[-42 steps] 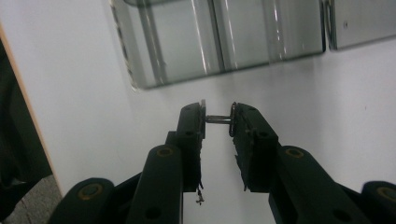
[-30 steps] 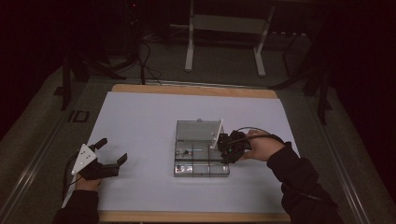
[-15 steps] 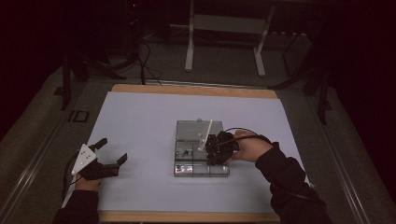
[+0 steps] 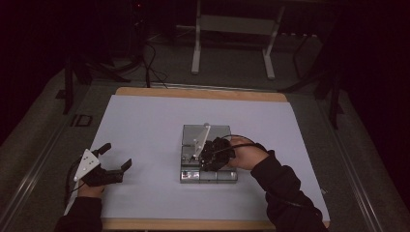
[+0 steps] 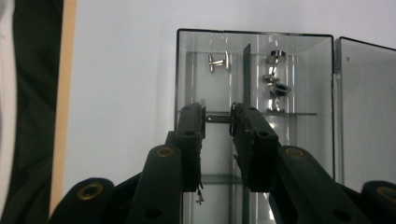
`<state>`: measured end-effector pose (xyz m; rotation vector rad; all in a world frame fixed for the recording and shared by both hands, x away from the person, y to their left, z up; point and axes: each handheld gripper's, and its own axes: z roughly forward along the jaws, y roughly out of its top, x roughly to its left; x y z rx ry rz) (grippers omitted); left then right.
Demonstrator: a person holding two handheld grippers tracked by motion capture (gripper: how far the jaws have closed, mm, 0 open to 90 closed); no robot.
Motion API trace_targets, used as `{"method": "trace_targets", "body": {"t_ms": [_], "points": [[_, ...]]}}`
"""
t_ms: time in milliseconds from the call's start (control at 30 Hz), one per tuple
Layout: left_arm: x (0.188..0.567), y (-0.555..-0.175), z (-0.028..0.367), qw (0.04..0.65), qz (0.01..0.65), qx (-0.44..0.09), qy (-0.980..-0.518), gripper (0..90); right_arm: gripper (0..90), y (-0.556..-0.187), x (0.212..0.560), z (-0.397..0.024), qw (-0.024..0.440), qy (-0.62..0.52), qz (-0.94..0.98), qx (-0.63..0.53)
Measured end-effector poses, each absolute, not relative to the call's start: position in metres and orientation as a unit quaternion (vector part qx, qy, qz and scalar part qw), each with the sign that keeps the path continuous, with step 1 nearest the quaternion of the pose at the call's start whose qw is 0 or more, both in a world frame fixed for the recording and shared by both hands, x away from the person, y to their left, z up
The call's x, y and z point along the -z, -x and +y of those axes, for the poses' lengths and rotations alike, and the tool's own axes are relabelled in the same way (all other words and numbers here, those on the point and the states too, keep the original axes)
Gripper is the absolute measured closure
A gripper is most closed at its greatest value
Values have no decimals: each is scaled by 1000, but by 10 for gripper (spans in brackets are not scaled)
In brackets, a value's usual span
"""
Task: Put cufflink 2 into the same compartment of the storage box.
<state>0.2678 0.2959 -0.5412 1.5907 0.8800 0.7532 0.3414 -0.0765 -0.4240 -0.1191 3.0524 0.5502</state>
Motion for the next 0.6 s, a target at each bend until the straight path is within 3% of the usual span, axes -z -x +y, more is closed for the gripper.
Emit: {"method": "trace_targets", "body": {"t_ms": [600], "points": [[541, -268, 296, 553, 372, -318, -674, 17, 722, -353, 463, -53, 5, 36, 987, -160]]}}
